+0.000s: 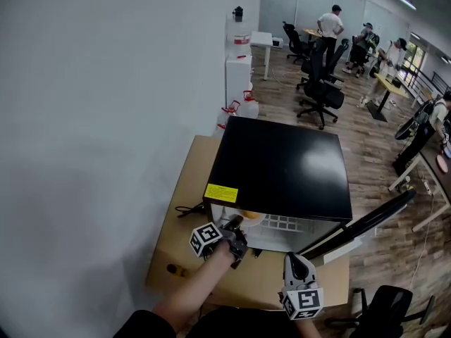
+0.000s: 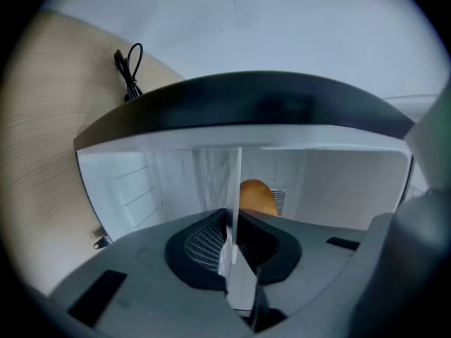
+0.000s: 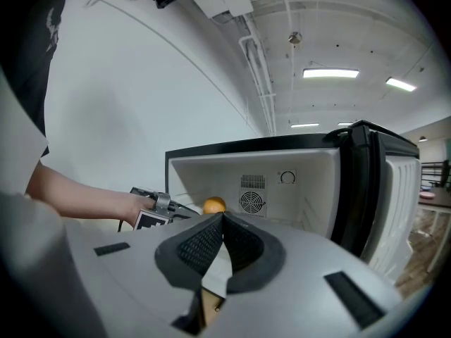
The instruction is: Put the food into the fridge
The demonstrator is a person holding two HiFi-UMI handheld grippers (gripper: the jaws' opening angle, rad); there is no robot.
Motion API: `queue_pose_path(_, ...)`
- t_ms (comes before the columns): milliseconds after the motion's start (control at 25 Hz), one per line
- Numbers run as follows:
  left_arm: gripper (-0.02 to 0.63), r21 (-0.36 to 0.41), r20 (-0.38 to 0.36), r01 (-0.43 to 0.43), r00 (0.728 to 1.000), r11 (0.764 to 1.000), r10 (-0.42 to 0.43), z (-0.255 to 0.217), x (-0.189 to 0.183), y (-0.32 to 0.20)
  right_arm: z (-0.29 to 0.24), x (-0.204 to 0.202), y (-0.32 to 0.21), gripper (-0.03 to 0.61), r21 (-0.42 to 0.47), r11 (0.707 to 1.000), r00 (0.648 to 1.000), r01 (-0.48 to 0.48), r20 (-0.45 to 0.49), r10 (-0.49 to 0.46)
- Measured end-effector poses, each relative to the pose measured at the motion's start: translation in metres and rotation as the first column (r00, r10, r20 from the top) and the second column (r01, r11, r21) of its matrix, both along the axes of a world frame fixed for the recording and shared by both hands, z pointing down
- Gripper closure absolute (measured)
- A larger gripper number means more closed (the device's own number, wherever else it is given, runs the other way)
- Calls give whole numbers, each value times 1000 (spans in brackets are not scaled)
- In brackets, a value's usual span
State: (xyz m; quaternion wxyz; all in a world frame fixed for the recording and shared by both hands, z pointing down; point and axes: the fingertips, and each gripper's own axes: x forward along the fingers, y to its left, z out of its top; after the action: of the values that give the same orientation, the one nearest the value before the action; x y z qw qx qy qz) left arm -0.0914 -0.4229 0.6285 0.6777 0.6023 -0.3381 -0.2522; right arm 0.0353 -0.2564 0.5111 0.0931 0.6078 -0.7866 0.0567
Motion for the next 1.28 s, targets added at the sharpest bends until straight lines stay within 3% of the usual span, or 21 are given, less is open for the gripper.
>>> queue_pose_path(280, 584, -20, -42, 0, 999, 1000, -1, -1, 3, -7, -2, -1, 3, 518, -5, 1000, 1000, -3, 5, 3)
queue_pose_path(640, 584, -89, 34, -9, 999, 996, 12, 1, 7, -9, 1, -7, 7, 518, -5, 1000, 999, 17, -32, -17)
queue_pose_path(840, 584, -23, 205, -35, 978, 999, 39, 0, 2, -19, -4, -12, 11, 518, 13, 999, 993, 34, -110, -33)
queue_pose_path(1120, 583, 4, 206, 0, 979, 1000, -1, -3, 0, -22, -4, -18, 15, 518, 18, 998, 990, 67, -127, -64)
queue_pose_path(1280, 527, 85, 336, -36, 942, 996, 5, -11, 1, -20, -5, -19, 19, 518, 18, 997, 989, 79, -131, -76)
